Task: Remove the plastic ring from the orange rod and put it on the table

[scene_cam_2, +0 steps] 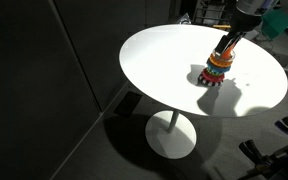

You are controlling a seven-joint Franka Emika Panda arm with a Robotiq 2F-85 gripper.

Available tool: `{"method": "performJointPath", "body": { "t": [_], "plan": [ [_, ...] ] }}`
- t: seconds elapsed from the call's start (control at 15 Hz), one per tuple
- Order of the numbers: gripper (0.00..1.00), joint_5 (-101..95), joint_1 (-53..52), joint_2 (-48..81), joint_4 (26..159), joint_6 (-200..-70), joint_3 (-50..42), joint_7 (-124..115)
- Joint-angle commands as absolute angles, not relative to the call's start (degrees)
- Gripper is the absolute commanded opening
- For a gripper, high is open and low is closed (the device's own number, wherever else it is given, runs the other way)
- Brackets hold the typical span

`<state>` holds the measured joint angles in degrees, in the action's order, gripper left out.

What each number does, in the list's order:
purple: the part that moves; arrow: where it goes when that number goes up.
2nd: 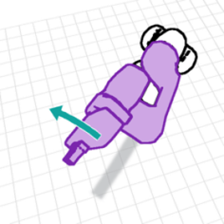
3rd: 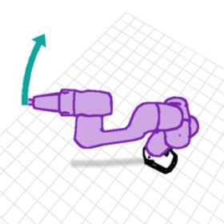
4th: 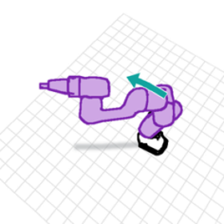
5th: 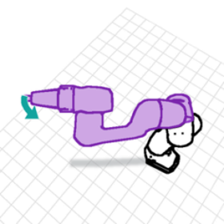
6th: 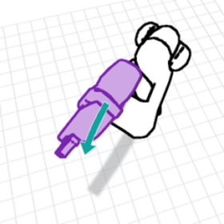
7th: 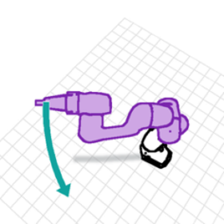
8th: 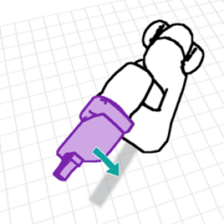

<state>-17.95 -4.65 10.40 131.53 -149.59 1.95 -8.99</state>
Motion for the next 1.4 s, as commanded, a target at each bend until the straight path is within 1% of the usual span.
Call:
{"method": "performJointPath", "body": {
  "t": [0.0,0.13,0.2,0.27,0.33,1.33],
  "plan": [
    [1.00,-17.52,-5.18,11.55,130.22,-149.53,1.33,-9.11],
    [1.00,-17.33,-5.23,11.49,130.15,-149.03,1.27,-9.38],
    [0.75,-17.18,-5.24,11.17,130.23,-148.82,1.32,-9.28],
    [0.74,-16.91,-5.24,10.60,130.35,-148.47,1.43,-9.13],
    [0.70,-17.10,-5.39,10.18,130.33,-148.21,1.33,-9.75],
    [0.70,-12.56,-3.80,0.56,129.36,-141.91,1.84,-9.42]
  ]
}}
